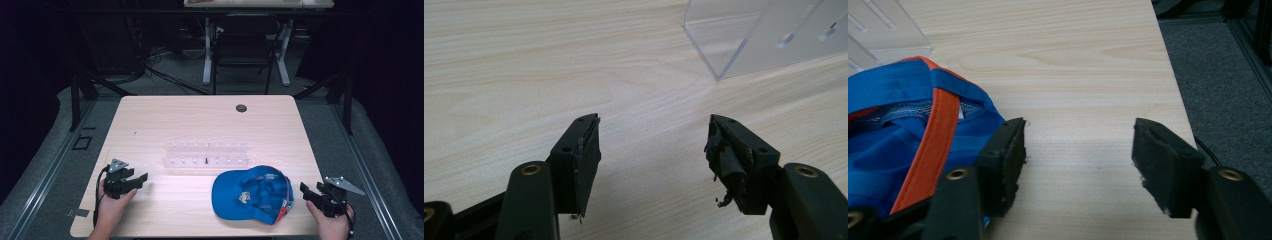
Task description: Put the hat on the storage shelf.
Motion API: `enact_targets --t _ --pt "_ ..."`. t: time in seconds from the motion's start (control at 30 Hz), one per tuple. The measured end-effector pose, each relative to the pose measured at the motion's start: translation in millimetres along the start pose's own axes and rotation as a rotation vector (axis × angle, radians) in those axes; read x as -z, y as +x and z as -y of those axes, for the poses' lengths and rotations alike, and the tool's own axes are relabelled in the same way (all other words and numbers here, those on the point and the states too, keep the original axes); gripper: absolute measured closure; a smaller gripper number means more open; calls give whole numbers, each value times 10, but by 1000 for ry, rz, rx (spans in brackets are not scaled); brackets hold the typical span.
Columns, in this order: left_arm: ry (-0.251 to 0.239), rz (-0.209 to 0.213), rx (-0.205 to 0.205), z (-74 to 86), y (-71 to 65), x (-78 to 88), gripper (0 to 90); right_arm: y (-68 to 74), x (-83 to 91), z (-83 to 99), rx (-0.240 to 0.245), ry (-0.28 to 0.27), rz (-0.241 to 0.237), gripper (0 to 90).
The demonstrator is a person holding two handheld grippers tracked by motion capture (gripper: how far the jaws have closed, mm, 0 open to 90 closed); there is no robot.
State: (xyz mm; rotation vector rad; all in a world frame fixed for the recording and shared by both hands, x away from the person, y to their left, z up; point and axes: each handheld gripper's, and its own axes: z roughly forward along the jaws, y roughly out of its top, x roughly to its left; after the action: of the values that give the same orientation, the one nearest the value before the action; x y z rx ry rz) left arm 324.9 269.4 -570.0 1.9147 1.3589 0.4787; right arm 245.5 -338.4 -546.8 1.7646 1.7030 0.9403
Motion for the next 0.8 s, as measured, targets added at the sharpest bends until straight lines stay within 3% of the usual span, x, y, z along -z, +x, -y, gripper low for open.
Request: enact_targets --t 0.1,0.17,0.27,0.43,0.6,0.8 --pt "-8 -6 1 8 -11 10 384 8 12 4 -45 -6 -36 444" --pt "-15 -8 -4 12 -16 17 385 6 5 -2 -53 8 -32 465" --pt "-26 -1 -4 15 -18 25 386 7 -13 -16 -23 10 -2 481" --pt "-20 10 -4 21 -28 29 393 -11 -5 -21 -67 28 -29 516" --pt "-16 10 0 30 -33 34 393 -7 -8 -22 -94 30 -61 515" --pt "-20 17 1 42 -37 45 436 21 8 -54 -91 28 -88 492"
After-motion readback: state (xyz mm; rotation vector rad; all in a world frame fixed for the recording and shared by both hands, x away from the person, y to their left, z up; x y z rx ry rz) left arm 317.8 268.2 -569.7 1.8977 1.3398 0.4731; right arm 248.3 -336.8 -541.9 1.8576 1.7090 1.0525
